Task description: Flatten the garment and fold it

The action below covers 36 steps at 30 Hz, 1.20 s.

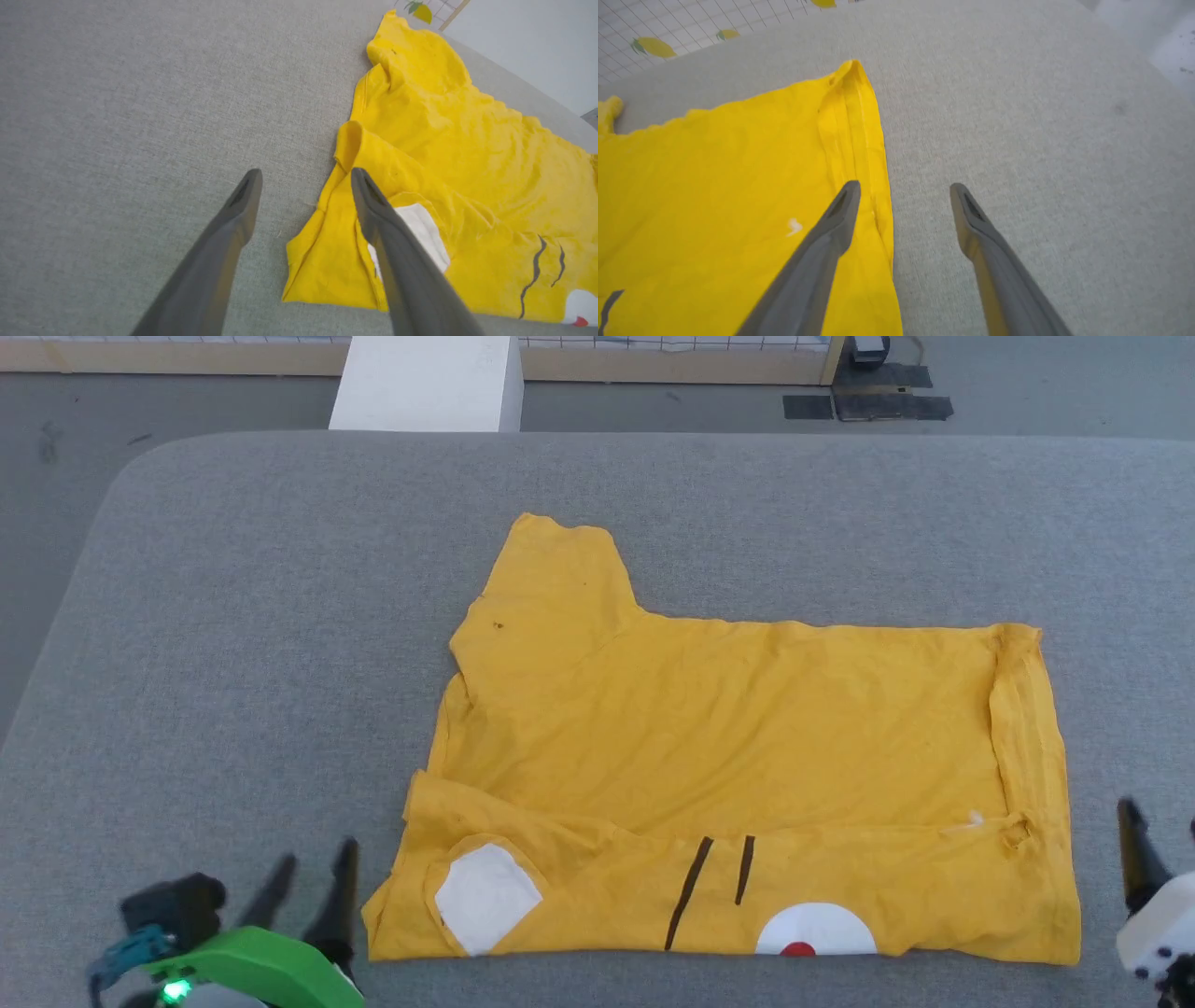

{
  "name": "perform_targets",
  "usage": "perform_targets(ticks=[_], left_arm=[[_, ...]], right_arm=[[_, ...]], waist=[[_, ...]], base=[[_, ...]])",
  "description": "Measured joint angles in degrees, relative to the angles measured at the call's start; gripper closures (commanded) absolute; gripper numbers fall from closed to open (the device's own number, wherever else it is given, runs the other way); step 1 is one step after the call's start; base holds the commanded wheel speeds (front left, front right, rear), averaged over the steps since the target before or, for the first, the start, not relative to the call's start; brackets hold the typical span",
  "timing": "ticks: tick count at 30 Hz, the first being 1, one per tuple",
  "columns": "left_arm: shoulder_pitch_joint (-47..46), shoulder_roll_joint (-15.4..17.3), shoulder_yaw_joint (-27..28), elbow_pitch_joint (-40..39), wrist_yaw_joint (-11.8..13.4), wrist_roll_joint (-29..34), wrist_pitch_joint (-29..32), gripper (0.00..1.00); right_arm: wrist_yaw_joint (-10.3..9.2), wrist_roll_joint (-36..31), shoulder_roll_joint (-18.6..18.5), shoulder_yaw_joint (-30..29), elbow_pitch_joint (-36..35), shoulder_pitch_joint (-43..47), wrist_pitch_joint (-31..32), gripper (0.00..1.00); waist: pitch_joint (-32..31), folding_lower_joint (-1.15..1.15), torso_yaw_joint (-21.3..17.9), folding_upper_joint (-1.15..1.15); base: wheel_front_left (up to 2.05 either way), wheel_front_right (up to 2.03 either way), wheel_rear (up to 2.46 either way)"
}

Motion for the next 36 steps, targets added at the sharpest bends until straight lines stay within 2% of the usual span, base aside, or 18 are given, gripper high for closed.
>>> perform_targets(ticks=[6, 8, 13, 17, 21, 24, 28, 32, 36], left_arm=[[-1.78, -0.42, 1.59, -6.73, 0.91, 8.79, -16.91, 0.0], [-2.27, -1.71, 0.91, -7.38, 1.01, 10.69, -19.45, 0.0], [-2.41, -4.88, -1.76, -4.81, 1.0, 15.73, -20.8, 0.0], [-2.66, -7.0, -2.19, -3.42, 0.71, 17.48, -20.81, 0.0], [-3.94, -7.56, -1.8, -2.54, -0.74, 19.53, -20.87, 0.0], [-6.56, -6.7, -1.83, -1.55, -2.29, 20.39, -20.89, 0.0], [-13.74, -2.94, -2.53, -0.57, -4.93, 20.93, -16.82, 0.0], [-23.76, 0.52, -4.01, -0.26, -7.43, 20.24, -7.32, 0.0], [-34.84, 4.54, -6.23, 1.21, -8.87, 18.67, 1.98, 0.0]], right_arm=[[0.0, -2.04, -0.62, 3.34, -6.16, -2.15, -11.11, 0.0], [0.0, -3.78, -0.77, 4.52, -6.92, -2.23, -15.03, 0.0], [0.0, -6.27, -0.25, 6.9, -5.9, -1.98, -21.7, 0.0], [0.0, -6.26, -0.09, 8.36, -3.42, -0.46, -24.84, 0.0], [0.0, -5.16, -0.07, 9.18, -1.85, 0.2, -26.86, 0.0], [0.0, -5.12, -0.07, 9.47, -1.87, 0.13, -27.78, 0.0], [0.0, -5.3, -0.07, 9.66, -2.64, -0.98, -28.02, 0.0], [0.0, -5.26, -0.07, 10.17, -3.53, -2.91, -28.46, 0.0], [0.0, -4.9, -0.08, 11.41, -3.47, -4.52, -29.03, 0.0]], waist=[[1.0, 0.0, 0.29, 0.0], [1.29, 0.0, 0.55, 0.0], [1.84, 0.0, 1.06, 0.0], [2.15, 0.0, 1.03, 0.0], [2.89, 0.0, 0.65, 0.0], [3.75, 0.0, 0.27, 0.0], [5.44, 0.0, -0.22, 0.0], [7.85, 0.0, -0.68, 0.0], [10.76, 0.0, -1.29, 0.0]], base=[[0.0, 0.0, 0.0], [0.0, 0.0, 0.0], [0.0, 0.0, 0.0], [0.0, 0.0, 0.0], [0.0, 0.0, 0.0], [0.0, 0.0, 0.0], [0.0, 0.0, 0.0], [0.0, 0.0, 0.0], [0.0, 0.0, 0.0]])
